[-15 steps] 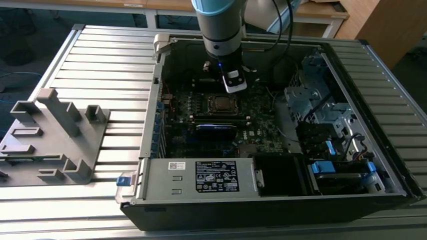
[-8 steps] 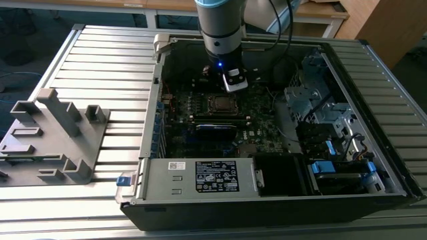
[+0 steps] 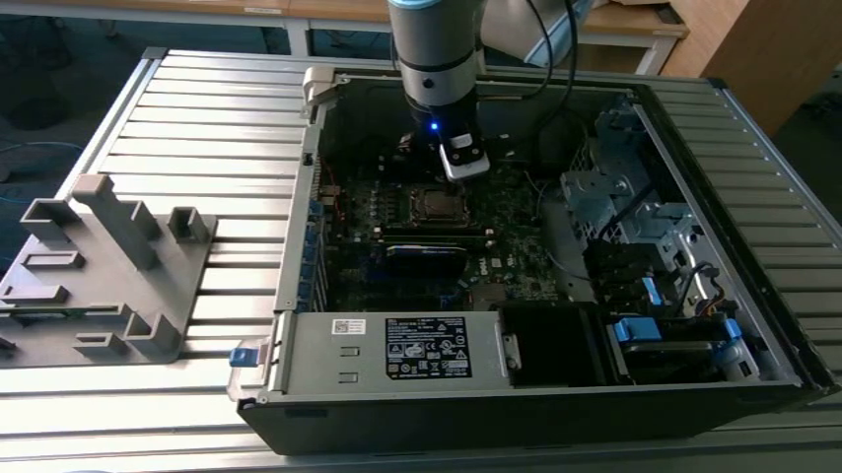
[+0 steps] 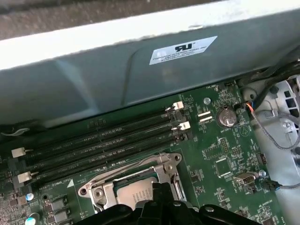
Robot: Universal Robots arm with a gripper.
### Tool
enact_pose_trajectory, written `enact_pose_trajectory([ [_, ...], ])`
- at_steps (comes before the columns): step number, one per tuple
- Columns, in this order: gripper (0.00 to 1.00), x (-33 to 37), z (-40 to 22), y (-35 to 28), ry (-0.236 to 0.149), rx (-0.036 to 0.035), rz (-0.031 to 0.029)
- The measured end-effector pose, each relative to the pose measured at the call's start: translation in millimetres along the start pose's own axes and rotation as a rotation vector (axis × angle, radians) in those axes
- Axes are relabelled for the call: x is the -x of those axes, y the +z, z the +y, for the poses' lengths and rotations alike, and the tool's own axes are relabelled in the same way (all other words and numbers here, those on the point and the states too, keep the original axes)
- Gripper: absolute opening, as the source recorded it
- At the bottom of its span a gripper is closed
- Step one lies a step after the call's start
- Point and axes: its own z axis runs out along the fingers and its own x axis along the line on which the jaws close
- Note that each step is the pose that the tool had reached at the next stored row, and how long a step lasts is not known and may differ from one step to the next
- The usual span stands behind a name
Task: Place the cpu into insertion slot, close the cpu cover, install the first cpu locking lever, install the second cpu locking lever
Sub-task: 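Install the first cpu locking lever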
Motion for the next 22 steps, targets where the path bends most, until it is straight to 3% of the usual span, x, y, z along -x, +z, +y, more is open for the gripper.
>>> enact_pose_trajectory([
  [1,0.11,0.0,0.1,0.1,0.000,-0.0009,0.0028],
  [2,0.11,0.0,0.1,0.2,0.001,-0.0036,0.0110],
  [3,0.11,0.1,0.1,0.3,0.002,-0.0086,0.0247],
  [8,0.11,0.7,0.2,1.3,0.008,-0.0396,0.1105],
  [9,0.11,0.7,0.2,1.2,0.008,-0.0423,0.1175],
  [17,0.11,1.7,0.4,1.6,0.007,-0.0413,0.1192],
  [22,0.11,2.9,0.8,2.8,-0.042,-0.0357,0.1247],
])
